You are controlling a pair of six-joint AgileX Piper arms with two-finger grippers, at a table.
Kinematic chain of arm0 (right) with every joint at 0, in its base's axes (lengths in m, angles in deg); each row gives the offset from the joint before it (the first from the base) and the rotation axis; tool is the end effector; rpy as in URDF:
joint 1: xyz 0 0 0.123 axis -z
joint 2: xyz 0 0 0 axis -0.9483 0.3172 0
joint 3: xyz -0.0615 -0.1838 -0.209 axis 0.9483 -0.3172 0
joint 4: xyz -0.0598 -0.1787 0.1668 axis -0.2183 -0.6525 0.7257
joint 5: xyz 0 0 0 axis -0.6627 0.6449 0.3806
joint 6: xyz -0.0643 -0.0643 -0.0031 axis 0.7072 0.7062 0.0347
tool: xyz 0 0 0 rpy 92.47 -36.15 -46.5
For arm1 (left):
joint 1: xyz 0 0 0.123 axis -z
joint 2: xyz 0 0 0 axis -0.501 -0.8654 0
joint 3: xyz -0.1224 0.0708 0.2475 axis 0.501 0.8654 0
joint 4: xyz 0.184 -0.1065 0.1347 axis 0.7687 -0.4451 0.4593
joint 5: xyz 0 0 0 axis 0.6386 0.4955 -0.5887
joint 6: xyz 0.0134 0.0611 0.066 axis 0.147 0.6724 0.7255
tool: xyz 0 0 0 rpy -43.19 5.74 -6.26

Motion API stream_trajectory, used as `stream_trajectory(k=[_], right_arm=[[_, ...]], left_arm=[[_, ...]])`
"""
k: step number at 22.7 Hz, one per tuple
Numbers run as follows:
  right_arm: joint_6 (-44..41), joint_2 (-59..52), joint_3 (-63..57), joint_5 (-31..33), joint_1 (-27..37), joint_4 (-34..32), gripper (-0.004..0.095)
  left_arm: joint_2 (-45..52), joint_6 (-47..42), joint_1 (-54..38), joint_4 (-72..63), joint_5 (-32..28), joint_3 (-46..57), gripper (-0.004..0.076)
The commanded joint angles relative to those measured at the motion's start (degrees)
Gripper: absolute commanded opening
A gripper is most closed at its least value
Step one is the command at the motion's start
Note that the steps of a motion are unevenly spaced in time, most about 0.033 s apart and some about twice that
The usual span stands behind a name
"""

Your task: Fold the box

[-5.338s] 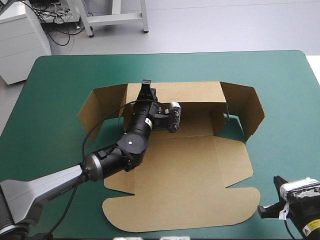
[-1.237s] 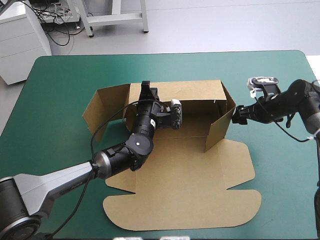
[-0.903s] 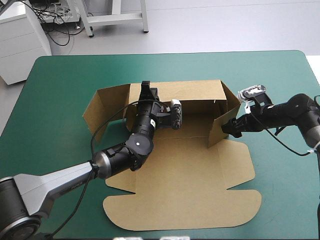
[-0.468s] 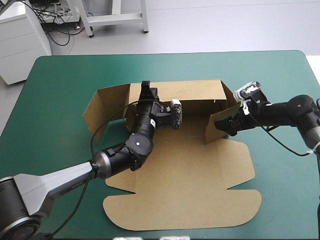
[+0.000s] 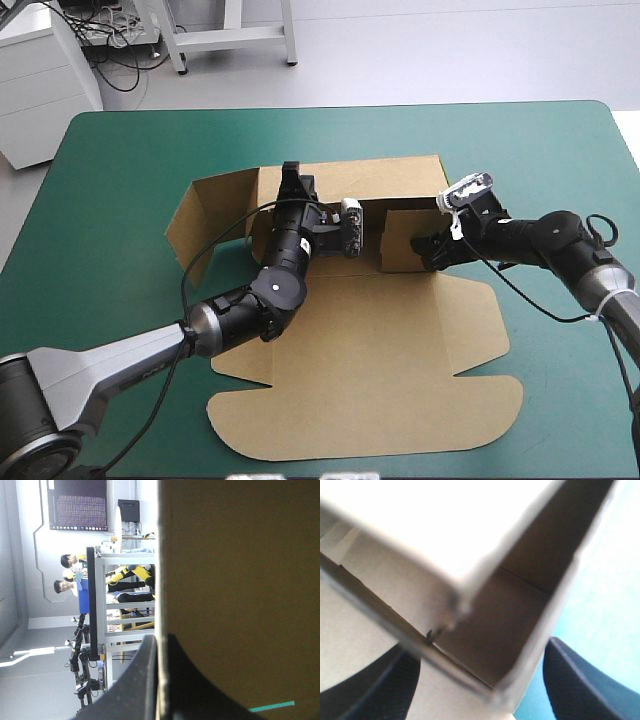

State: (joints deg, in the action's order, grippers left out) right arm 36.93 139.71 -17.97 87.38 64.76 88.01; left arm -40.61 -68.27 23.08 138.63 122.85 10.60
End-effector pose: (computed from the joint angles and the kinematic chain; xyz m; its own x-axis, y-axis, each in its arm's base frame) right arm 0.3005 0.0768 0.2672 -0.5309 -0.3556 -0.7692 -0.6258 0.7766 0.0729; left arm 0.2620 -0.2502 0.3008 0.1574 0.9793 -0.1272 0.2478 0.0855 0.9650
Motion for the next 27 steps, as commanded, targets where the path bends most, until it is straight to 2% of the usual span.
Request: stream_trajectory(k=[1,4,9,13,14,27], right_arm=[[0.6,-2.5,1.5,-4.5,-0.9,5.4,0.0581],[0.6,-2.6,1.5,-5.7,-1.2,6.1,0.0545],[3.9,-2.6,1.5,-6.4,-1.2,7.7,0.0370],[12.0,-2.6,1.5,-6.4,-1.2,15.7,0.0094],[14.0,-2.6,1.5,-6.4,-1.2,16.9,-0.0003],[13.2,-2.6,1.5,-6.7,-1.2,17.6,-0.0022]], left_arm=[[2.3,-0.8,0.2,5.5,2.0,-1.5,-0.0032],[2.3,-0.8,0.2,5.5,2.0,-1.5,-0.0032],[2.3,-0.8,0.2,5.5,2.0,-1.5,-0.0032],[2.3,-0.8,0.2,5.5,2.0,-1.5,-0.0032],[2.3,-0.8,0.2,5.5,1.9,-1.5,-0.0032],[2.3,-0.8,0.2,5.5,0.5,-1.5,-0.0032]])
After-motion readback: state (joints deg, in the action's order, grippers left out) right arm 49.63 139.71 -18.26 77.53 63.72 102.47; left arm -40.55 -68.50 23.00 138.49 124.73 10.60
